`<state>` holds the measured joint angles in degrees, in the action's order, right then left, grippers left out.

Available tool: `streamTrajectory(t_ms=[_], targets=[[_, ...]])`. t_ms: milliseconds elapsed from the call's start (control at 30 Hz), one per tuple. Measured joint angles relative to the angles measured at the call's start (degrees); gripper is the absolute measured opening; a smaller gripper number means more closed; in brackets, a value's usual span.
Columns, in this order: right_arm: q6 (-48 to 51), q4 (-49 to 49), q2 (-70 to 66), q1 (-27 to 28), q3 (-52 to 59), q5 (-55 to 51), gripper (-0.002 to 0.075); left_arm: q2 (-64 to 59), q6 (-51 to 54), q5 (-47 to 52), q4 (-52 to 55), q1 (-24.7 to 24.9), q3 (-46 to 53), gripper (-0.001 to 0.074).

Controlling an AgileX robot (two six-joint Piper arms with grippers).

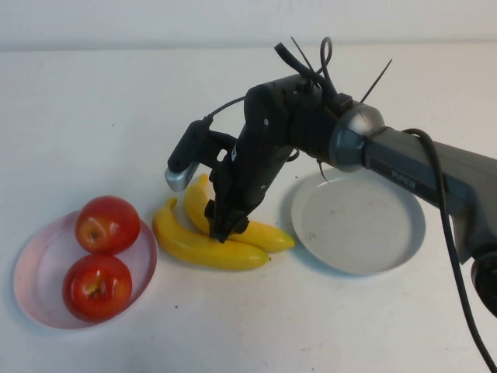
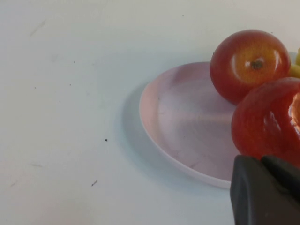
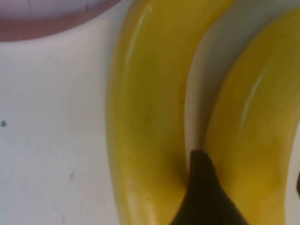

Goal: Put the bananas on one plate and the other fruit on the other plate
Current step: Put another type of fruit in the right plate

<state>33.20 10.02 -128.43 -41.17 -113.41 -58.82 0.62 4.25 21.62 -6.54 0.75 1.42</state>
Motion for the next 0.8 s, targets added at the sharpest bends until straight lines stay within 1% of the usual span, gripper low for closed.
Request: streamTrajectory(t_ms=[267, 467, 567, 800], targets=[[0.0, -2.24, -2.5, 0.0, 0.0, 0.23, 0.0372, 0.0, 0.0, 0.0, 0.0, 0.0, 0.0, -0.0002], [0.0, -2.24, -3.25, 0.0, -0.11, 0.37, 0.0311, 0.0, 0.0, 0.0, 0.0, 0.0, 0.0, -0.0002], [-0.28, -2.5, -3.25, 0.0, -0.11, 0.37, 0.0304, 0.0, 0.0, 0.0, 0.0, 0.0, 0.0, -0.0002], [-7.61, -4.69, -1.38, 0.0, -2.37, -3.85, 0.0304, 0.0, 0.0, 0.0, 0.0, 0.0, 0.0, -0.0002]])
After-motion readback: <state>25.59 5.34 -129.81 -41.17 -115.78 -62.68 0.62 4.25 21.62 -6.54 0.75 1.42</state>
